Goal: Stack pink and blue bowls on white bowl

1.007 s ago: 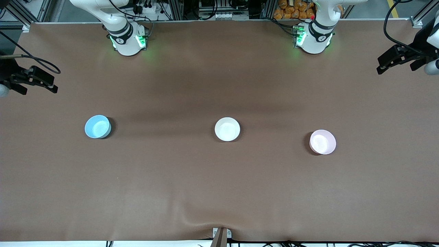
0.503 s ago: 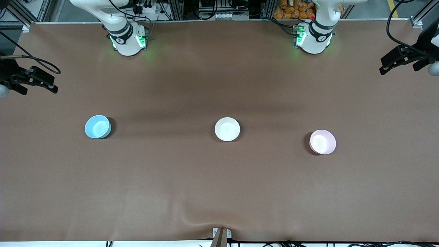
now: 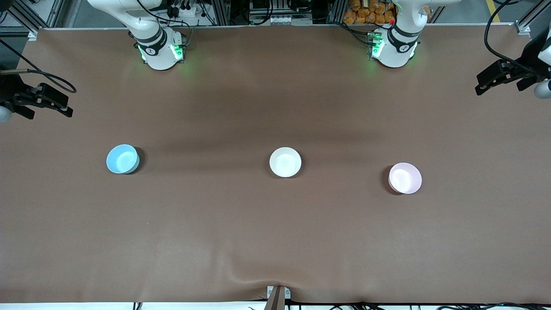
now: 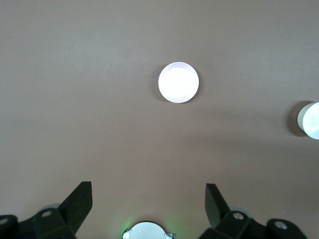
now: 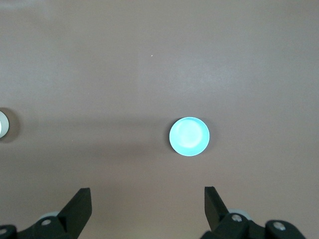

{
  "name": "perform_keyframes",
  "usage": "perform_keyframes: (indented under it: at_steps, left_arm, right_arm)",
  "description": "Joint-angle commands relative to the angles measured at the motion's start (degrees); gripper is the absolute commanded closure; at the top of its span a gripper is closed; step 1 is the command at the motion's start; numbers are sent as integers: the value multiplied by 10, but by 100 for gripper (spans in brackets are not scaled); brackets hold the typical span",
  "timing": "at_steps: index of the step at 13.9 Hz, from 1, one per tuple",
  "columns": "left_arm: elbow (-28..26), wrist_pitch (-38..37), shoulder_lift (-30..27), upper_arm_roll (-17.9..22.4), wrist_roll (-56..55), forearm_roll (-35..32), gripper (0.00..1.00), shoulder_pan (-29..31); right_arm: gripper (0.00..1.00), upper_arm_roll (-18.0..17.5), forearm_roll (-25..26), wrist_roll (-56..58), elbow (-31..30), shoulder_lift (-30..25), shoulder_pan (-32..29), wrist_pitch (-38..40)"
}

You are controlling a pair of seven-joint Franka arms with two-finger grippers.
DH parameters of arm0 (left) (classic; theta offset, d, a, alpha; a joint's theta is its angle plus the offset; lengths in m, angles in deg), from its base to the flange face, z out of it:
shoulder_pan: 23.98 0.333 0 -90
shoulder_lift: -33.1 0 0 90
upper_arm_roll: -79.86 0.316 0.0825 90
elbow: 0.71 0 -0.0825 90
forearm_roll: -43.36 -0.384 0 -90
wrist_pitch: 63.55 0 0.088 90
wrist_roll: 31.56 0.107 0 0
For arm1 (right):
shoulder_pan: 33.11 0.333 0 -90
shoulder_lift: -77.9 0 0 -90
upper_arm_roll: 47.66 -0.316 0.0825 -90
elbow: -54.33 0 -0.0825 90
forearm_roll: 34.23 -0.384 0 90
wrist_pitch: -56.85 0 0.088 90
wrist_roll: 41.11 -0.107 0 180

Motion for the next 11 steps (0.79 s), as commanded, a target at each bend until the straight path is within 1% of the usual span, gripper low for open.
perform_keyframes:
  at_steps: [1,8,11]
  left_arm:
    - [-2,-7,-3,-1,12,11,0,6]
    - [-19,-6,-6,-1,14,12,0,10]
    - [-25,-6,-6,-1,14,32,0,13]
  right_arm:
    - [0,-7,-9,-7,9,4,-12,8]
    - [0,-7,-10,-6,10,5,-11,7]
    - [0,-7,-9,-6,10,4,-11,7]
